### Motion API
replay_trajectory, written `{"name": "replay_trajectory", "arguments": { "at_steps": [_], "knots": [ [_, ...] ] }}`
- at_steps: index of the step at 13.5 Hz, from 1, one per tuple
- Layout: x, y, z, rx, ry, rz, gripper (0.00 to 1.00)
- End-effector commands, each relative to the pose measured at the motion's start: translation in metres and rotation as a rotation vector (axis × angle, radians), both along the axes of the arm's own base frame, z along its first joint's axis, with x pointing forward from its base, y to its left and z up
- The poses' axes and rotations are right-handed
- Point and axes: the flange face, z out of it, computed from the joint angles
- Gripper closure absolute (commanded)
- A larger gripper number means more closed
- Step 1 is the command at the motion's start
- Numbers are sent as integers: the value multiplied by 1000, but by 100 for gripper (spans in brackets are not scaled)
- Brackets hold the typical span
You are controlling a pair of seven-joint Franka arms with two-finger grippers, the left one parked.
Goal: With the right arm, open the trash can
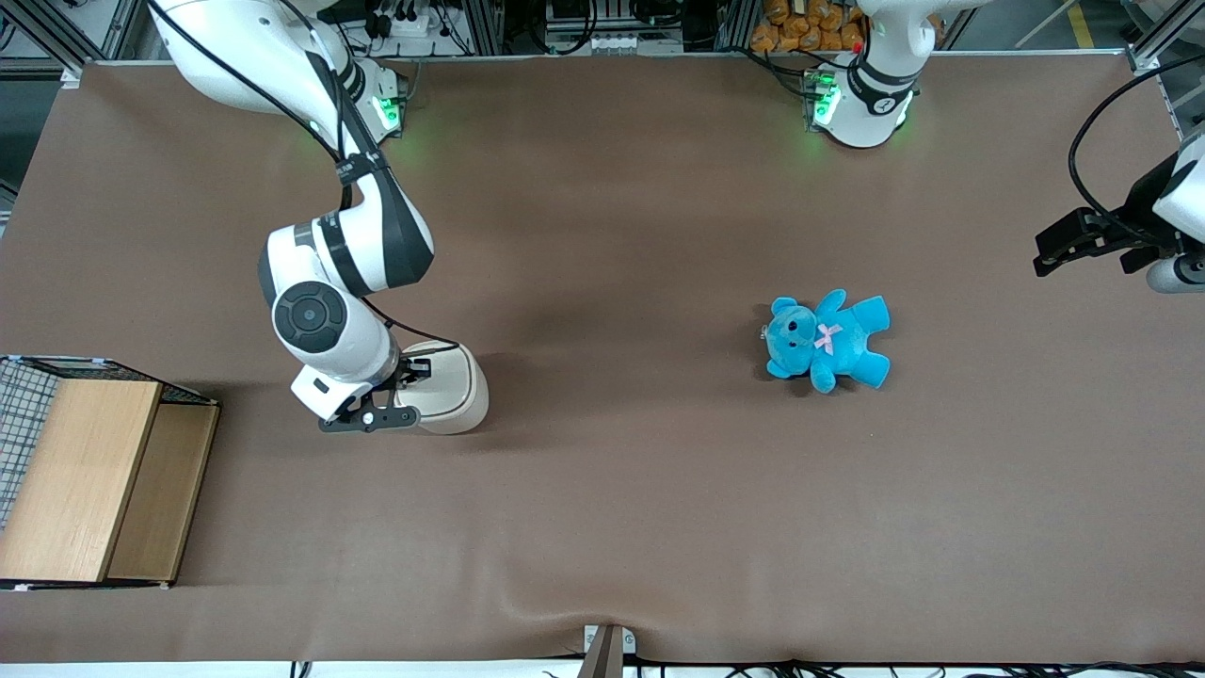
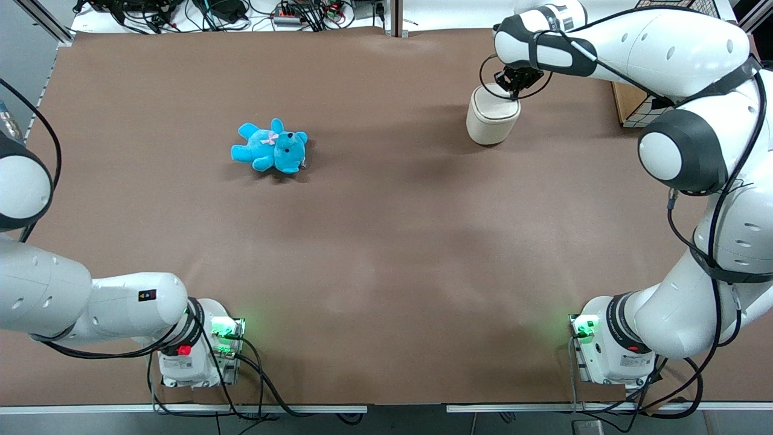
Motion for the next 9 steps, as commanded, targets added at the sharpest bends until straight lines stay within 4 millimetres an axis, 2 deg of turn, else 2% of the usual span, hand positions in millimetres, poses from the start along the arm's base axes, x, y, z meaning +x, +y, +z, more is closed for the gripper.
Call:
{"name": "replay_trajectory", "arguments": {
  "at_steps": [1, 6, 9],
  "knots": [
    [-3, 3, -7, -10, 2, -9, 100],
    [-5, 1, -26, -7, -12, -8, 100],
    [-6, 0, -25, -7, -7, -11, 98]
  ]
}}
